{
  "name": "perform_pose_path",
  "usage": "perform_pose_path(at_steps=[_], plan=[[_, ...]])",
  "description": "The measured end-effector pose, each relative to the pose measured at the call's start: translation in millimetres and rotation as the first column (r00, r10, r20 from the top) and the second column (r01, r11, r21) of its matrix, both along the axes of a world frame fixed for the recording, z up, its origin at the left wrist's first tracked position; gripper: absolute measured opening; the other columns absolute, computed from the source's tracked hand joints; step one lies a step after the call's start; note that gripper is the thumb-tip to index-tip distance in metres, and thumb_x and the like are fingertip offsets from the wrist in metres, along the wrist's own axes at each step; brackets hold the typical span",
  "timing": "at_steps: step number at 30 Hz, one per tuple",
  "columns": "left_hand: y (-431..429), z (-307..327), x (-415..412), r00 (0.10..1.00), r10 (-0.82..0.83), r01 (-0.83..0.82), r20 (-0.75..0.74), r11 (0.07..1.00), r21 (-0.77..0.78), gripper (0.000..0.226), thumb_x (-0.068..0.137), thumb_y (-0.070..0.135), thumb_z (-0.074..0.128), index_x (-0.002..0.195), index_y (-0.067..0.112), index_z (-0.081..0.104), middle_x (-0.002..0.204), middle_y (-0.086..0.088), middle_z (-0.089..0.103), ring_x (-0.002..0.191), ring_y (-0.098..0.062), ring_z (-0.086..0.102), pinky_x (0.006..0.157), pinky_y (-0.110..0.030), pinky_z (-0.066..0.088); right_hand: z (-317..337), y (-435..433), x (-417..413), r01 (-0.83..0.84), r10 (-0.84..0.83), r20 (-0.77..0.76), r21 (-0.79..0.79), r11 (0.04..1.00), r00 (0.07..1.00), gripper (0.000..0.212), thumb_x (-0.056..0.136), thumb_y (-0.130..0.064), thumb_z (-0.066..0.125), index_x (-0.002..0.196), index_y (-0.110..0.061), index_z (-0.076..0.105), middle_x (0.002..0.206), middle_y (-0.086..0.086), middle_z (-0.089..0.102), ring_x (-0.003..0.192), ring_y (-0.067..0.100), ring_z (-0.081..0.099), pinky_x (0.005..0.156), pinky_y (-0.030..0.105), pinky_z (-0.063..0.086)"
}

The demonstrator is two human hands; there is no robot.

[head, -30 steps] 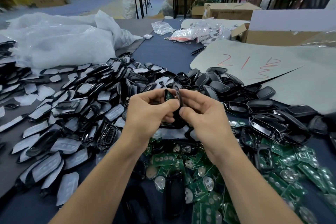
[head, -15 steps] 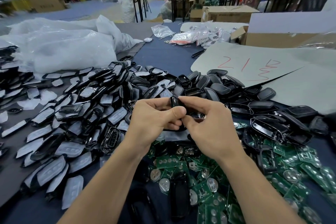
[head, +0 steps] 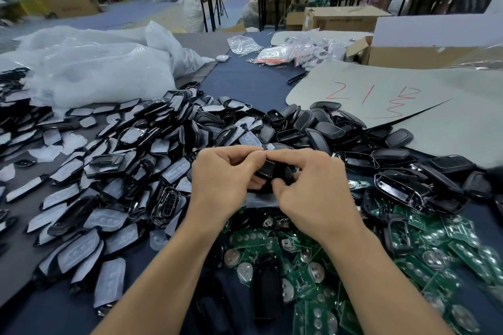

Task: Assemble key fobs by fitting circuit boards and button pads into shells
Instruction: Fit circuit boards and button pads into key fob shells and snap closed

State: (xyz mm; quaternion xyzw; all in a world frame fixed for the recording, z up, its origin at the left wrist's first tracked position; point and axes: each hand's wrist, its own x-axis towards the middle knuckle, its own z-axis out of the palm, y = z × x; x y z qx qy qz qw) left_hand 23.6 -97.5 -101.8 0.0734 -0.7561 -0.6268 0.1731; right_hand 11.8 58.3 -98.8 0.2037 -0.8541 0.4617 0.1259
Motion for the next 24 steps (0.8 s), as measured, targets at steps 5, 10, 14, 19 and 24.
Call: perform_pose_path(at_steps=[5, 10, 14, 19, 24], plan=[[0, -1, -4, 0.999, 0.028, -0.027, -0.021, 0.996, 0.082, 0.026, 0.087, 0.004, 0.080, 0.082, 0.029, 0.085, 0.082, -0.002, 0.081, 0.079, -0.022, 0.080, 0.074, -0.035, 0.066, -3, -2, 1, 0.035, -0.035, 0.019, -0.011, 0.999, 0.999, 0.053, 0.069, -0.021, 0.069, 0.118, -0.043, 0.072, 0.107, -0.014, 0.077, 0.065, -0.002, 0.054, 0.077, 0.034, 0.062], [0, 4, -2, 0.999, -0.038, 0.037, 0.000, 0.959, 0.281, 0.021, 0.089, -0.004, 0.074, 0.081, 0.013, 0.085, 0.084, -0.016, 0.080, 0.081, -0.032, 0.079, 0.071, -0.036, 0.065, -2, -1, 1, 0.003, -0.001, 0.022, -0.080, 0.997, 1.000, 0.054, 0.073, -0.013, 0.070, 0.118, -0.043, 0.071, 0.104, -0.018, 0.077, 0.070, -0.003, 0.065, 0.075, 0.023, 0.060], [2, 5, -1, 0.995, 0.016, -0.006, -0.095, 0.995, 0.102, 0.026, 0.088, -0.002, 0.077, 0.082, 0.022, 0.085, 0.081, -0.005, 0.081, 0.079, -0.026, 0.079, 0.076, -0.036, 0.065, -1, -2, -7, 0.018, 0.095, 0.292, -0.362, 0.932, 0.952, 0.032, 0.082, -0.013, 0.073, 0.101, -0.037, 0.082, 0.092, -0.018, 0.079, 0.090, 0.002, 0.075, 0.084, 0.032, 0.062], [4, 3, 0, 0.991, -0.010, 0.010, -0.136, 1.000, 0.005, 0.023, 0.088, 0.003, 0.079, 0.087, 0.025, 0.085, 0.082, 0.003, 0.081, 0.078, -0.019, 0.079, 0.075, -0.028, 0.063, -5, 4, -14, 0.067, 0.208, 0.456, -0.516, 0.854, 0.865, 0.020, 0.090, -0.003, 0.073, 0.095, -0.019, 0.084, 0.091, 0.005, 0.081, 0.089, 0.025, 0.078, 0.086, 0.057, 0.062], [6, 4, 0, 0.996, -0.077, 0.075, -0.053, 0.996, -0.037, 0.029, 0.091, 0.013, 0.079, 0.089, 0.042, 0.083, 0.084, 0.008, 0.081, 0.083, -0.012, 0.079, 0.073, -0.024, 0.062, -6, 7, -16, 0.072, 0.121, 0.351, -0.490, 0.869, 0.928, 0.024, 0.080, -0.004, 0.079, 0.095, -0.022, 0.084, 0.090, -0.004, 0.081, 0.090, 0.016, 0.078, 0.089, 0.046, 0.061]])
